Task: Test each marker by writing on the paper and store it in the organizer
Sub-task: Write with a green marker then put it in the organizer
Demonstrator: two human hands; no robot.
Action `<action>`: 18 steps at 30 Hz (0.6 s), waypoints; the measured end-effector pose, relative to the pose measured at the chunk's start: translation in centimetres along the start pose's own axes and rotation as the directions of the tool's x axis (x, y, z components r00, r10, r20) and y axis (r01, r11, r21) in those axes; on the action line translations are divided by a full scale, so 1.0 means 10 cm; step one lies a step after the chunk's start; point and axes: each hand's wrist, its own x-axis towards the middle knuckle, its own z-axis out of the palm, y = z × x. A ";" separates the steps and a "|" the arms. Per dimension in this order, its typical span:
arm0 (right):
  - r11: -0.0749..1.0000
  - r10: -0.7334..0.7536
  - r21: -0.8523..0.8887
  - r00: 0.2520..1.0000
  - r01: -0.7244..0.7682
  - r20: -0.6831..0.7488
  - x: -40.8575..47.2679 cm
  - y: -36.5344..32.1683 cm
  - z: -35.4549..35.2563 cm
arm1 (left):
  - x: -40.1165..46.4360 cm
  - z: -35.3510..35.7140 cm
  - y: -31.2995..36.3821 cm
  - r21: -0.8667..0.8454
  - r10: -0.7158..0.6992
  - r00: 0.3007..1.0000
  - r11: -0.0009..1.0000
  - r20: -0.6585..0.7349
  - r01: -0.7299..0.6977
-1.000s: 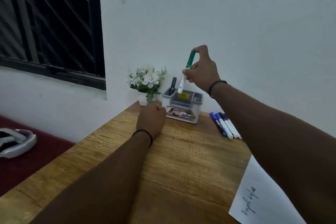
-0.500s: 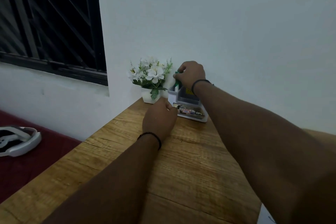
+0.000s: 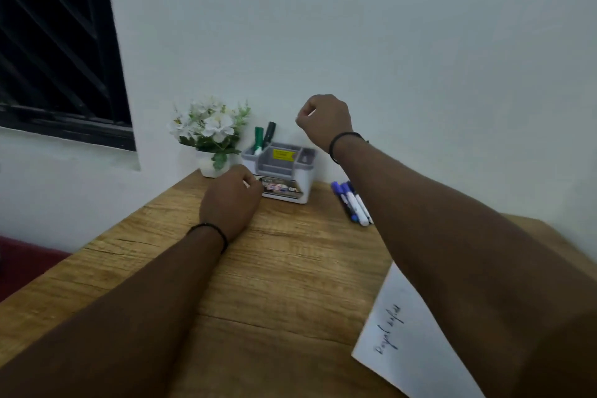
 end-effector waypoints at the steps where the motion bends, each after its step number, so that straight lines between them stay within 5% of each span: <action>1: 1.000 0.018 -0.024 1.000 -0.018 -0.012 -0.08 0.13 -0.14 | -0.04 0.03 0.06 0.020 0.035 0.999 0.999 0.019 -0.035; 9: 0.966 0.239 -0.126 0.967 -0.227 0.091 -0.80 1.11 -0.91 | -0.42 0.32 0.53 0.116 0.221 0.963 0.964 0.153 -0.240; 18: 0.886 0.438 -0.230 0.889 -0.402 0.133 -1.08 1.53 -0.88 | -0.67 0.55 0.89 0.146 0.314 0.904 0.919 0.290 -0.366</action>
